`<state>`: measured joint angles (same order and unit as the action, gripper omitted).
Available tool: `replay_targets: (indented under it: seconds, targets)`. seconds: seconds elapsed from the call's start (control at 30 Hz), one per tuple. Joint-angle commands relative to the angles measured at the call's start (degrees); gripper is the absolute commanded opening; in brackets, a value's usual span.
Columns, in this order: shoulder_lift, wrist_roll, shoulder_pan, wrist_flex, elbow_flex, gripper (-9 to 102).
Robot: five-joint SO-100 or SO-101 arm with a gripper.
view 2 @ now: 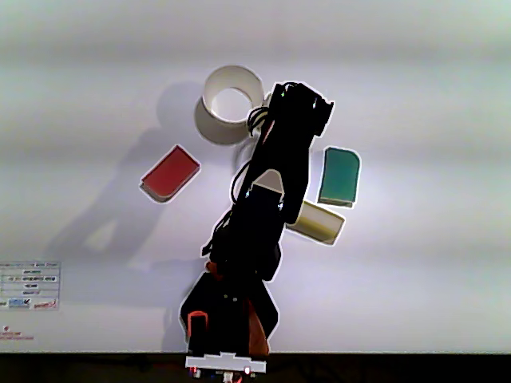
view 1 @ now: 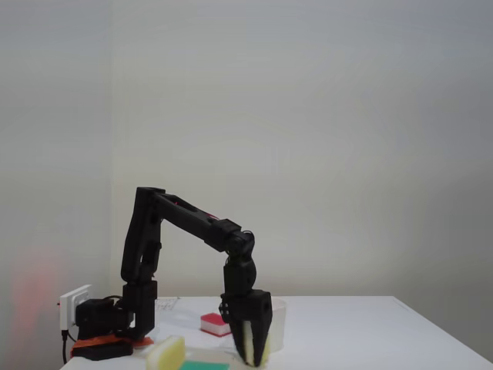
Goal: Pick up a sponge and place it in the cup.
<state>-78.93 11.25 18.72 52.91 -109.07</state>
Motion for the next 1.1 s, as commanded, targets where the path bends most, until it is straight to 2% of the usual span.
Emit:
replay_targets:
  seconds: [0.0,0.1,0.2,0.5,0.67,0.8,1.07]
  targets:
    - [-2.0,1.3,0.3,0.2,1.9,2]
    - [-2.4,0.4,0.5,1.6,3.3,1]
    - [-4.8,0.1,0.8,6.9,6.7,1]
    - [-9.1,-0.1,0.6,36.4,35.2,0]
    - [-5.5,-0.2,-0.9,47.9,54.4,0]
    - [-4.3,0.9,-3.4,49.2,59.1,0]
    - [0.0,5.2,-12.0,46.2,59.0,0]
